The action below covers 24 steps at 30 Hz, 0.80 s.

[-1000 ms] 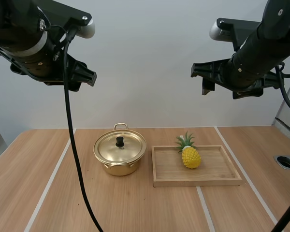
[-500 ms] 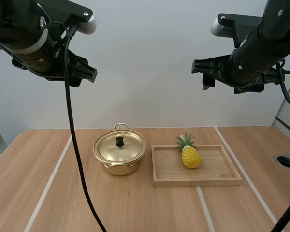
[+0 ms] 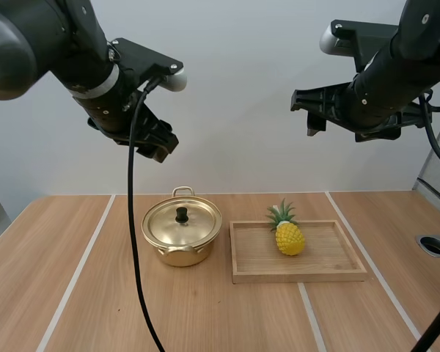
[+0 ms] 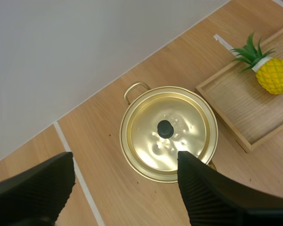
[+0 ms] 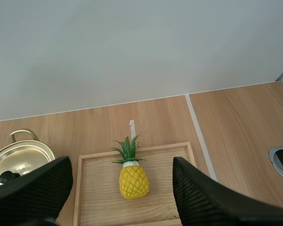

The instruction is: Open the pot, put the pineapple inside, and close it

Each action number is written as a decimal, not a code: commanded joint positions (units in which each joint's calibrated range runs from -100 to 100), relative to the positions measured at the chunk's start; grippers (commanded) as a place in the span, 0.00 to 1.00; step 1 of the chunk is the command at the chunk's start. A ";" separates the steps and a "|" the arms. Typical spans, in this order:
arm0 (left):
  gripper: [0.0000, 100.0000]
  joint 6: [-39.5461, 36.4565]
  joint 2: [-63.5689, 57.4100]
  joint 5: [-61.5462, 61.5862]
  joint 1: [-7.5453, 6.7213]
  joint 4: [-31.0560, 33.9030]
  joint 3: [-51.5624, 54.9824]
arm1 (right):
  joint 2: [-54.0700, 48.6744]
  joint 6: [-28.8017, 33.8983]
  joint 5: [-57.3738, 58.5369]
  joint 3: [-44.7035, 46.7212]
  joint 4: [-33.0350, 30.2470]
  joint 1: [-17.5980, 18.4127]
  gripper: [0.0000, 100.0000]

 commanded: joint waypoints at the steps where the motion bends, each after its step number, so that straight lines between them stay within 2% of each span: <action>1: 1.00 2.06 2.55 0.00 -0.13 -1.93 -0.31 | -0.53 0.31 -0.72 -0.60 -0.03 -0.19 1.00; 6: 1.00 2.85 6.16 0.00 -0.13 -1.93 -0.31 | -0.53 0.31 2.02 -0.60 0.73 -0.19 1.00; 9: 1.00 2.95 7.64 0.00 -0.13 -1.93 -0.31 | -0.53 0.31 8.42 -0.60 3.61 -0.19 1.00; 12: 1.00 2.95 8.36 0.00 -0.13 -2.37 -0.31 | -0.53 0.31 8.42 -0.60 5.51 -0.19 1.00; 19: 1.00 5.56 8.91 0.00 -0.13 -8.65 -0.31 | -0.53 0.22 8.42 -0.60 2.26 -0.19 1.00; 24: 1.00 10.53 10.88 0.00 -0.13 -8.38 -0.31 | -0.53 0.06 8.42 -0.45 1.44 -0.19 1.00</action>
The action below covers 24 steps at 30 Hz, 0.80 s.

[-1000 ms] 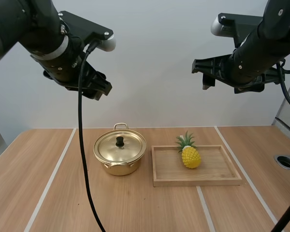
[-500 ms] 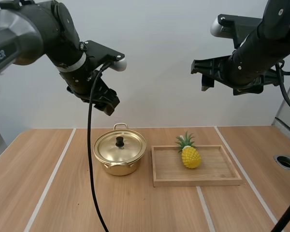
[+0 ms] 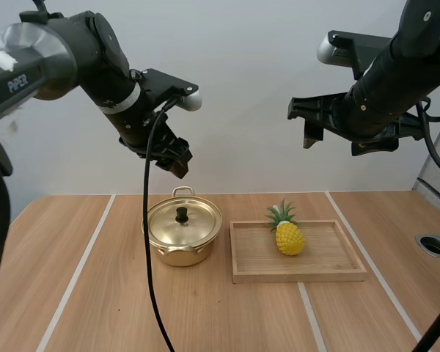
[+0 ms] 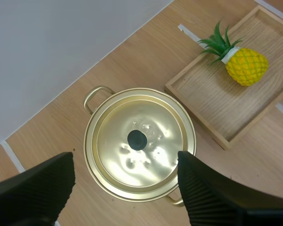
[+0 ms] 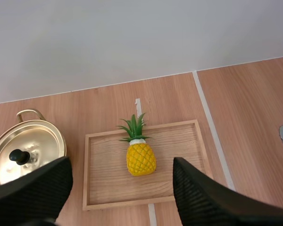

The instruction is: Open the pot, put the pineapple inside, and close it

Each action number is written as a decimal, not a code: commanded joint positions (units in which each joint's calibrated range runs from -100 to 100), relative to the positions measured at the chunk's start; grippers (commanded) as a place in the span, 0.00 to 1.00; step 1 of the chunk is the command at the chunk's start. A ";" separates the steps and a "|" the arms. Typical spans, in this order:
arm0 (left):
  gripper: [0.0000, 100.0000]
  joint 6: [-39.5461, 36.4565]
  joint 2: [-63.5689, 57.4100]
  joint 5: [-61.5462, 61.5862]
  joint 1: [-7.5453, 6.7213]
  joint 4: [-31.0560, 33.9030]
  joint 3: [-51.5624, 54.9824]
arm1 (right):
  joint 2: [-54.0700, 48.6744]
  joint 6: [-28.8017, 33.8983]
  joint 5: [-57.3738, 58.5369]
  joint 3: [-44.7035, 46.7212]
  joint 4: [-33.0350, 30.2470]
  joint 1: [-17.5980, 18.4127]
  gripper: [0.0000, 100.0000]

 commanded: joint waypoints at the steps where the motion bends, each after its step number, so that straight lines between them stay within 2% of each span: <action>1: 1.00 3.10 1.37 0.00 -0.13 -1.02 -0.31 | -0.53 -0.26 0.12 -0.30 -0.22 -0.19 1.00; 7: 1.00 6.81 5.15 0.00 -0.13 -1.02 -0.31 | -0.53 -0.99 0.12 -0.30 2.07 -0.19 1.00; 14: 1.00 6.90 11.62 0.00 -0.29 -0.78 -0.31 | -0.53 -1.34 0.12 -0.30 3.01 -0.19 1.00; 17: 1.00 6.40 13.46 0.00 -1.38 -0.78 -0.31 | -0.53 -1.34 0.12 -0.30 3.01 -0.19 1.00; 22: 1.00 3.06 15.11 -0.12 -4.72 3.92 -0.31 | -0.53 -1.34 0.12 -0.30 3.01 -0.19 1.00; 24: 1.00 2.44 15.97 -1.30 -5.17 5.18 -0.31 | -0.53 -1.34 0.12 -0.30 3.01 -0.19 1.00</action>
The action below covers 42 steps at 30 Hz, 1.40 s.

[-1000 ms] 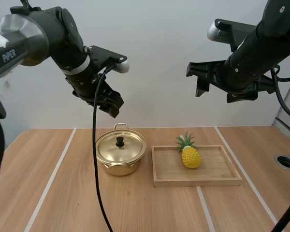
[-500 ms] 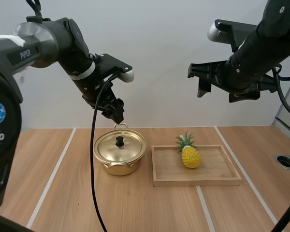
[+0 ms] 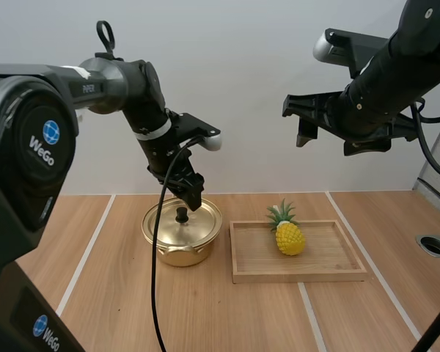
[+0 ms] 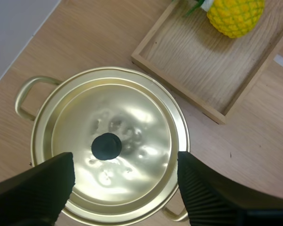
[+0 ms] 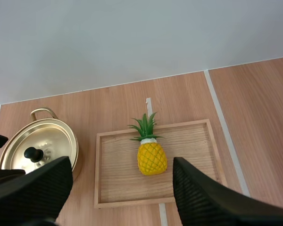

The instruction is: Open the pot, put the pineapple inside, and close it

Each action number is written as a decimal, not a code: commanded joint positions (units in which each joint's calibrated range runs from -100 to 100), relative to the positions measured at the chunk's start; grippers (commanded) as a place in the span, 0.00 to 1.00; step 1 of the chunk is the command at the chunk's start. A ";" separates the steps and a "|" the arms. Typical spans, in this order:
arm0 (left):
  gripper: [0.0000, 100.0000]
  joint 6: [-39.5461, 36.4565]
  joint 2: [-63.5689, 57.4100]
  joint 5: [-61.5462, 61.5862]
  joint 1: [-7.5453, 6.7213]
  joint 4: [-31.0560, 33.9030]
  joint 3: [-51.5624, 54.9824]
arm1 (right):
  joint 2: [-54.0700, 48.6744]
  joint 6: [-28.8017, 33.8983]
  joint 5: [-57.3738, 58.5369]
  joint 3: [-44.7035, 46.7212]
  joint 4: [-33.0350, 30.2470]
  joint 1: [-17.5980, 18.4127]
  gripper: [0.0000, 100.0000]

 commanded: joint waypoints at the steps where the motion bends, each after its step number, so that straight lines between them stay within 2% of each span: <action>1: 1.00 -1.36 1.37 -1.08 -0.68 1.77 -0.31 | -0.53 -0.65 0.12 -0.30 -0.02 -0.19 1.00; 22: 1.00 -1.91 10.51 -11.26 -0.68 3.20 -0.31 | -0.53 -0.65 0.12 -0.30 0.03 -0.19 1.00; 42: 1.00 -2.22 12.07 -12.97 -0.68 3.80 -0.31 | -0.53 -0.65 0.12 -0.30 0.59 -0.19 1.00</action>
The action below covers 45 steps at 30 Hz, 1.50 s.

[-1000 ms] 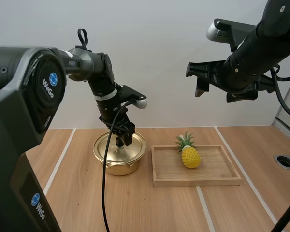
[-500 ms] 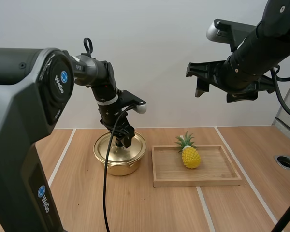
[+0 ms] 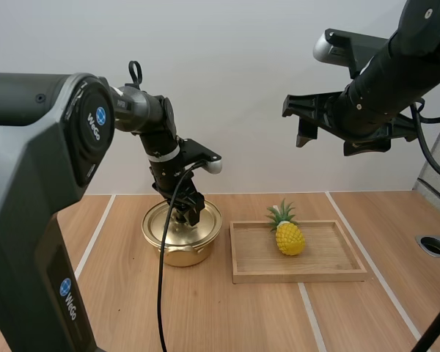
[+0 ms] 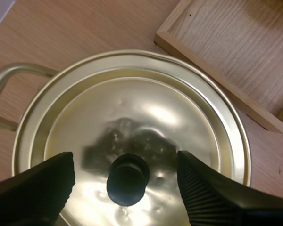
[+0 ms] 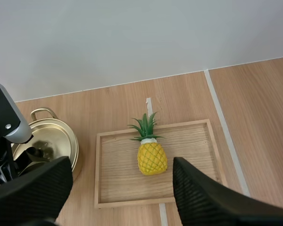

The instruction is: Open the pot, put the pineapple inside, and close it

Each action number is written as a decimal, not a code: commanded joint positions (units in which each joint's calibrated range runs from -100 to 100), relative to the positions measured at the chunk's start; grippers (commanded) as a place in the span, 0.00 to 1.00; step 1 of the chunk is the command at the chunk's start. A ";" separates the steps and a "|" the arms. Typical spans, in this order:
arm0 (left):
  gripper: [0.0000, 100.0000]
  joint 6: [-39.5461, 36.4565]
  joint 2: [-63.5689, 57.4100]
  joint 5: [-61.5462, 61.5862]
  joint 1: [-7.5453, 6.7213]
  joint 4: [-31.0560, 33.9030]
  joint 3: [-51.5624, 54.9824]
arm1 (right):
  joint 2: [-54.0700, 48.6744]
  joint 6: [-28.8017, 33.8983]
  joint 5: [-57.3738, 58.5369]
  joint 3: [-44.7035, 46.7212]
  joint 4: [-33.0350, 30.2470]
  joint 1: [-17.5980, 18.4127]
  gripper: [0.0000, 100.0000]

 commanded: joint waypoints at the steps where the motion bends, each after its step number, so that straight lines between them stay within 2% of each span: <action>1: 1.00 -0.52 -0.07 -0.65 -0.19 0.49 -0.31 | -0.53 -0.65 0.12 -0.30 0.59 -0.19 1.00; 2: 0.95 -0.52 -0.07 -0.51 -0.19 0.58 -0.31 | -0.53 -0.65 0.12 -0.30 0.86 -0.19 1.00; 7: 0.12 -0.83 -0.07 -0.46 -0.19 1.44 -0.31 | -0.53 -0.65 0.12 -0.30 1.27 -0.19 1.00; 8: 0.00 -0.83 -0.07 -0.46 -0.19 1.71 -0.31 | -0.53 -0.65 0.12 -0.30 1.27 -0.19 1.00; 19: 0.00 -2.75 -0.99 -0.10 -0.19 3.35 -0.31 | -0.53 -0.65 0.12 -0.30 1.27 -0.19 1.00; 30: 0.00 -6.14 -16.15 -1.04 -0.12 3.46 -2.20 | -0.53 -0.65 0.12 -0.30 1.39 -0.19 1.00; 38: 0.00 -12.20 -27.51 2.29 -0.12 4.17 -16.04 | -0.53 -0.65 0.12 -0.30 1.39 -0.19 1.00; 45: 0.00 -18.03 -31.93 3.73 -0.12 7.58 -36.96 | -0.53 -0.65 0.12 -0.30 1.39 -0.19 1.00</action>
